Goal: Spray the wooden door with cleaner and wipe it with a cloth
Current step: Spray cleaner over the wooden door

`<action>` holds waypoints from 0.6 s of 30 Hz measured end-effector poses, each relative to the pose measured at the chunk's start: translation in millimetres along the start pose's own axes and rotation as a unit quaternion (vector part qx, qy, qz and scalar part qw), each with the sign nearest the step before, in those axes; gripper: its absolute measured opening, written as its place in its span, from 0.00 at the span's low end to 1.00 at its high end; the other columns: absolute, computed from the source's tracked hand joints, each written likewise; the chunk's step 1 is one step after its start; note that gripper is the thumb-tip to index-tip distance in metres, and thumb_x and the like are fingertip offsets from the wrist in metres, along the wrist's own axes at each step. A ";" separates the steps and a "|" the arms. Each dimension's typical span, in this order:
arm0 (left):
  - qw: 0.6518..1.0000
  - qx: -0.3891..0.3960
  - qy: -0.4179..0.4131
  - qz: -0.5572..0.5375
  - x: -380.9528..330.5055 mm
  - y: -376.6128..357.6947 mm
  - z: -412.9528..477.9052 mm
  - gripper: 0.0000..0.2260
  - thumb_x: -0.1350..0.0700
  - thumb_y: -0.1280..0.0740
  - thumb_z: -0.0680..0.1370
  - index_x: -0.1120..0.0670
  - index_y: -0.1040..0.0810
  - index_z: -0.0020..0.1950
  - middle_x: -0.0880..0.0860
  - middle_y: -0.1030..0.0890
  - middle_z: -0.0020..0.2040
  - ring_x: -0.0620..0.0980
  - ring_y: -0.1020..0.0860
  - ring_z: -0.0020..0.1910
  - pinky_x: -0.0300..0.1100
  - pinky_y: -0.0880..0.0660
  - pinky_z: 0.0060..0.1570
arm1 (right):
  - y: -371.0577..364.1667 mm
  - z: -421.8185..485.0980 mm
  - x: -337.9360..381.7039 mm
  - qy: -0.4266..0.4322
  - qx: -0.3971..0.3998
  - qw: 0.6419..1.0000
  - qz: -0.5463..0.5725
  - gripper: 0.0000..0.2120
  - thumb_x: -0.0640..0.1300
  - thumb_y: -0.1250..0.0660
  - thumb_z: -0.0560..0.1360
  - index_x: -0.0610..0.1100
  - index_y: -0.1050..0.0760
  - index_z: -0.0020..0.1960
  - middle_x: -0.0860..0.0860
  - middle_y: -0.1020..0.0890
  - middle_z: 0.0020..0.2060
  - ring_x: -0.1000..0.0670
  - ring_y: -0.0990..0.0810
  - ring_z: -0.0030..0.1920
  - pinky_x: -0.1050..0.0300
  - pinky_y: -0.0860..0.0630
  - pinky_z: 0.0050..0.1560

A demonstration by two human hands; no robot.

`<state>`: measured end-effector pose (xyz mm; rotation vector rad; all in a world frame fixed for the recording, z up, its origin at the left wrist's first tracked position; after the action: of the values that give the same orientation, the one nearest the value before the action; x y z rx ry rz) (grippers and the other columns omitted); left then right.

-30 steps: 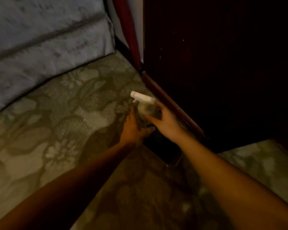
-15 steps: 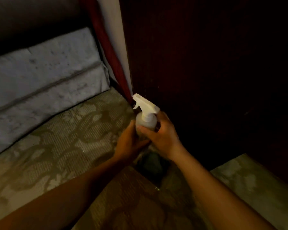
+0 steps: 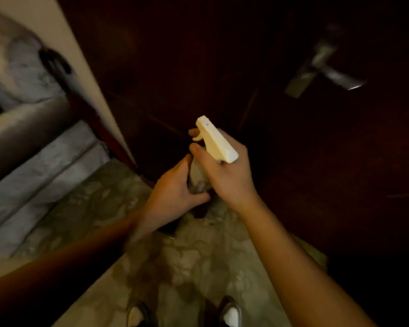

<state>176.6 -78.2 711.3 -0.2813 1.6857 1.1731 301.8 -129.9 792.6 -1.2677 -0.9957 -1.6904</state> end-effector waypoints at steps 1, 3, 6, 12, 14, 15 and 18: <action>1.000 0.018 -0.019 0.009 -42.6 1.2 -2.2 0.40 0.44 0.20 0.67 0.45 0.34 0.74 0.45 0.21 0.65 0.46 0.21 0.65 0.53 0.21 0.63 | 24.4 -7.1 34.0 0.011 -0.018 1.000 -0.011 0.13 0.37 0.29 0.78 0.40 0.20 0.62 0.49 0.15 0.54 0.53 0.16 0.56 0.59 0.21 0.55; 0.997 0.052 -0.062 0.010 -123.4 -4.9 -3.0 0.39 0.43 0.21 0.66 0.44 0.34 0.74 0.45 0.21 0.66 0.46 0.22 0.66 0.52 0.21 0.63 | 81.4 -19.6 92.6 0.035 -0.060 0.997 -0.024 0.12 0.35 0.29 0.78 0.38 0.19 0.61 0.48 0.15 0.54 0.52 0.16 0.56 0.59 0.22 0.56; 0.988 0.095 -0.123 -0.020 -234.1 -28.9 0.0 0.37 0.38 0.24 0.65 0.45 0.30 0.71 0.43 0.21 0.63 0.43 0.21 0.62 0.51 0.20 0.60 | 173.0 -36.9 166.1 0.058 -0.137 0.989 -0.008 0.09 0.32 0.29 0.77 0.39 0.19 0.57 0.46 0.14 0.52 0.49 0.15 0.56 0.54 0.21 0.59; 0.957 0.054 -0.268 -0.094 -444.5 -43.8 35.6 0.33 0.34 0.30 0.72 0.31 0.37 0.76 0.38 0.22 0.66 0.36 0.25 0.68 0.39 0.28 0.69 | 347.7 -50.8 317.5 0.138 -0.270 0.952 0.030 0.12 0.37 0.25 0.75 0.43 0.17 0.57 0.44 0.13 0.52 0.40 0.16 0.58 0.35 0.23 0.64; 0.949 -0.005 -0.304 -0.083 -495.7 -23.4 60.0 0.30 0.36 0.33 0.77 0.34 0.39 0.78 0.36 0.23 0.66 0.38 0.25 0.68 0.42 0.26 0.69 | 389.1 -49.9 364.6 0.175 -0.297 0.939 -0.001 0.11 0.41 0.23 0.73 0.47 0.16 0.54 0.45 0.12 0.49 0.41 0.14 0.55 0.34 0.23 0.64; 0.943 -0.041 -0.323 -0.067 -521.2 -10.1 73.5 0.29 0.38 0.34 0.79 0.36 0.39 0.79 0.35 0.24 0.67 0.39 0.25 0.68 0.43 0.26 0.69 | 407.7 -47.1 388.7 0.191 -0.306 0.933 -0.022 0.10 0.42 0.23 0.73 0.47 0.16 0.53 0.46 0.12 0.47 0.43 0.14 0.52 0.34 0.23 0.63; 0.919 -0.139 -0.370 -0.015 -587.8 30.2 115.0 0.26 0.44 0.35 0.82 0.42 0.37 0.80 0.38 0.28 0.69 0.40 0.30 0.71 0.46 0.27 0.71 | 451.9 -31.3 451.0 0.225 -0.314 0.918 -0.090 0.07 0.43 0.27 0.76 0.47 0.16 0.54 0.46 0.12 0.46 0.47 0.13 0.51 0.35 0.21 0.62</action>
<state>492.4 -166.6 1213.4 -0.0184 0.8523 1.2840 616.0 -391.3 1284.0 -1.0902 -0.2946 -2.4244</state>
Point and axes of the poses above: each hand's wrist, its own z-axis towards the middle knuckle, its own y-axis out of the back of the hand, x = y × z, the point moved 3 cm from there along z, towards the middle knuckle
